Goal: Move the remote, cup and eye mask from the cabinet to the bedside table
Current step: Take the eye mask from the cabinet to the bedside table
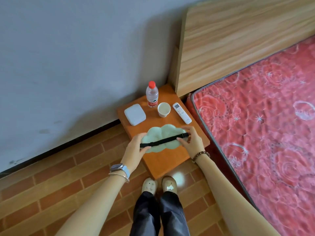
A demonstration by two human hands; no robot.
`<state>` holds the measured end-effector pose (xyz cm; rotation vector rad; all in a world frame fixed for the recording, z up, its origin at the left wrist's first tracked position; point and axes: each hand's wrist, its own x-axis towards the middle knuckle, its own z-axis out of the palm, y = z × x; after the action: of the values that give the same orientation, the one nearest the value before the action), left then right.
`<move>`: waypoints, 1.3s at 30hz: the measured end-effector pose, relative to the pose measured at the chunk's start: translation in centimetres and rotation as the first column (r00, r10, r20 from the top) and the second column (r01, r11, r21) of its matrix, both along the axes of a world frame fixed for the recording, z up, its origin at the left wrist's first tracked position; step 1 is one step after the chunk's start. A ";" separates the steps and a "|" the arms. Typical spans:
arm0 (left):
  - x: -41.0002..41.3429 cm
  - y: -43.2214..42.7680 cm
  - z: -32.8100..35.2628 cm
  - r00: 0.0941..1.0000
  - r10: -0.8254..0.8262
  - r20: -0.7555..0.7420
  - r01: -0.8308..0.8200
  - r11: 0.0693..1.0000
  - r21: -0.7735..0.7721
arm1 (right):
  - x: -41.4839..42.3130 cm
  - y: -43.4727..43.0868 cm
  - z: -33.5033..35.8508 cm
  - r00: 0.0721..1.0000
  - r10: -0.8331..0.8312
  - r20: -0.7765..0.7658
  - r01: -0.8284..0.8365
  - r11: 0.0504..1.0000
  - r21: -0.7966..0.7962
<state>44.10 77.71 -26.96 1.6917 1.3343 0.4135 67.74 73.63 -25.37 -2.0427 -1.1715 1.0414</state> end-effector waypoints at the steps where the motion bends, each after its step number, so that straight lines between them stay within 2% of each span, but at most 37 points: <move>1: 0.2 0.2 -1.3 1.000 0.018 -0.017 -0.018 1.000 0.012 | 0.4 0.5 -1.4 1.000 0.016 0.001 -0.016 1.000 -0.011; 7: 1.9 1.0 -9.3 0.989 0.112 -0.093 -0.108 0.993 0.047 | 1.8 3.8 -9.7 0.995 0.079 0.057 -0.075 0.995 -0.060; 13: 2.7 1.5 -15.4 0.965 0.225 -0.133 -0.224 0.974 0.026 | 1.1 6.5 -16.1 0.998 0.035 0.049 -0.030 0.996 -0.082; 17: 2.5 2.4 -17.7 0.965 0.204 -0.163 -0.204 0.979 0.015 | 0.4 7.8 -18.7 0.998 0.002 0.067 0.003 0.997 -0.071; 28: 3.0 4.1 -19.8 0.937 0.178 -0.302 -0.169 0.984 0.056 | 0.1 10.4 -20.8 0.994 -0.016 0.111 0.019 0.999 -0.026; 34: 2.9 4.3 -19.1 0.909 0.152 -0.389 -0.132 0.988 0.079 | 0.7 9.4 -20.3 0.992 0.032 0.126 -0.023 0.997 -0.078; 36: 3.0 4.6 -18.1 0.900 0.148 -0.410 -0.116 0.988 0.103 | 1.1 8.8 -19.3 0.983 0.069 0.172 -0.052 0.994 -0.101; 39: 3.1 5.1 -15.4 0.870 0.111 -0.480 -0.029 0.984 0.175 | 1.7 7.7 -16.4 0.938 0.131 0.320 -0.100 0.989 -0.112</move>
<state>47.23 82.81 -42.31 1.9719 1.7719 0.1346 69.46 81.34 -41.75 -2.3081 -1.4481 0.8446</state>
